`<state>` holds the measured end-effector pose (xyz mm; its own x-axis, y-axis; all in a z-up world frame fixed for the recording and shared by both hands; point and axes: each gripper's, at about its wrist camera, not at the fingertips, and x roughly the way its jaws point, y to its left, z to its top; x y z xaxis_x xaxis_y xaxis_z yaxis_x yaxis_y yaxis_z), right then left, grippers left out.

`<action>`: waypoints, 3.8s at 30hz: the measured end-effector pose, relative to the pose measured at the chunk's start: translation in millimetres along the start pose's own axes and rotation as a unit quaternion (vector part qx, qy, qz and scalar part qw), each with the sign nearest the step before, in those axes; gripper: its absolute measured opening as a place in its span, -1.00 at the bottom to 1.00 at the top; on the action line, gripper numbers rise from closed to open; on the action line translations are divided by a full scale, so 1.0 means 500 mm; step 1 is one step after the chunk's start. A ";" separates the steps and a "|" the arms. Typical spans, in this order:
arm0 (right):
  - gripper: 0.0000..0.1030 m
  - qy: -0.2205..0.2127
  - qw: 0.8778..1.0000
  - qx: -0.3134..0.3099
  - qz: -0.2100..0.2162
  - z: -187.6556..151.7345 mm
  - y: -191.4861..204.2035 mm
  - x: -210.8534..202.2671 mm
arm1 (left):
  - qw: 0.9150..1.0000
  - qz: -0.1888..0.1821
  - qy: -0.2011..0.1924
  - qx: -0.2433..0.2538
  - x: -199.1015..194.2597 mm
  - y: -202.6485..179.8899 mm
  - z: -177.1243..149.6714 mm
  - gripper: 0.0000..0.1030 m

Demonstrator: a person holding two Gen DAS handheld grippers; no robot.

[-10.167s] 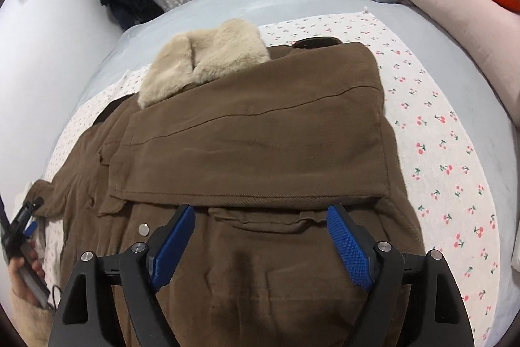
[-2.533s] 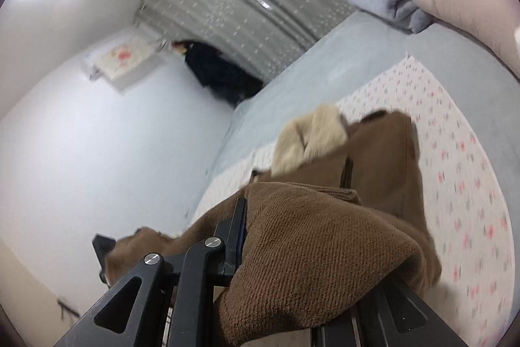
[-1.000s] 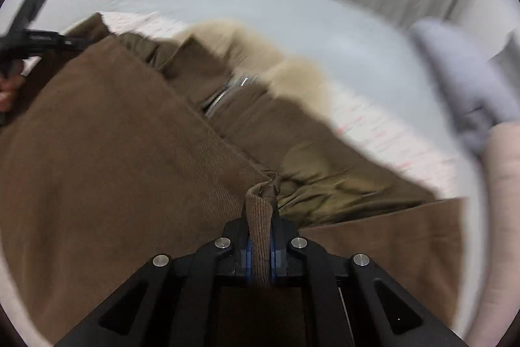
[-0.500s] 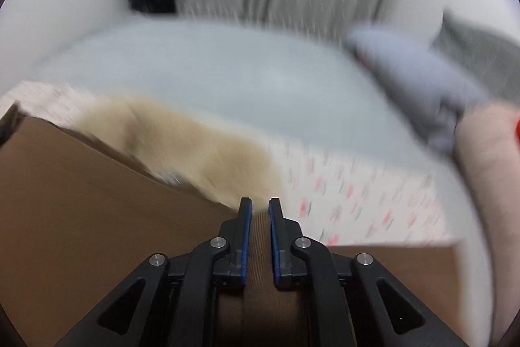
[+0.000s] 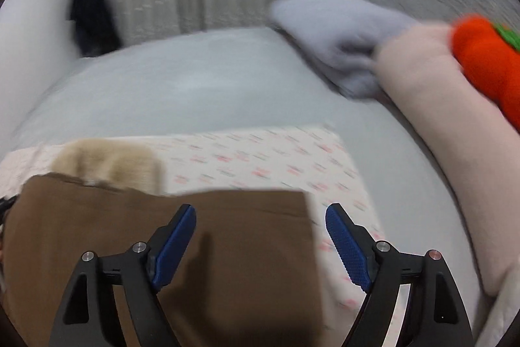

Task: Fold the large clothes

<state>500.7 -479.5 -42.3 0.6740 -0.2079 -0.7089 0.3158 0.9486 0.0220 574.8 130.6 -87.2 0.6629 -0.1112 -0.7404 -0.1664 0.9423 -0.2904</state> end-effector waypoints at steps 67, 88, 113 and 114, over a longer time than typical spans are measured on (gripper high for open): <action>0.80 0.120 0.876 0.309 0.349 -0.470 -0.118 -0.198 | 0.924 -0.279 0.144 -0.218 -0.274 0.172 -0.343 0.38; -0.61 0.098 0.828 0.399 0.381 -0.507 -0.180 -0.404 | 0.952 -0.253 0.097 -0.144 -0.589 0.196 -0.413 -0.52; 0.56 0.042 0.961 0.190 0.195 -0.420 -0.245 -0.447 | 0.993 -0.063 0.092 0.047 -0.435 0.154 -0.276 0.41; 0.56 0.039 0.964 0.183 0.188 -0.397 -0.232 -0.430 | 0.993 -0.060 0.089 0.041 -0.422 0.153 -0.264 0.40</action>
<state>186.6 -497.2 -32.4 0.7390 0.1666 -0.6528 0.2825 0.8030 0.5247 325.8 184.6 -33.4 0.5339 -0.2722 -0.8005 -0.0282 0.9405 -0.3386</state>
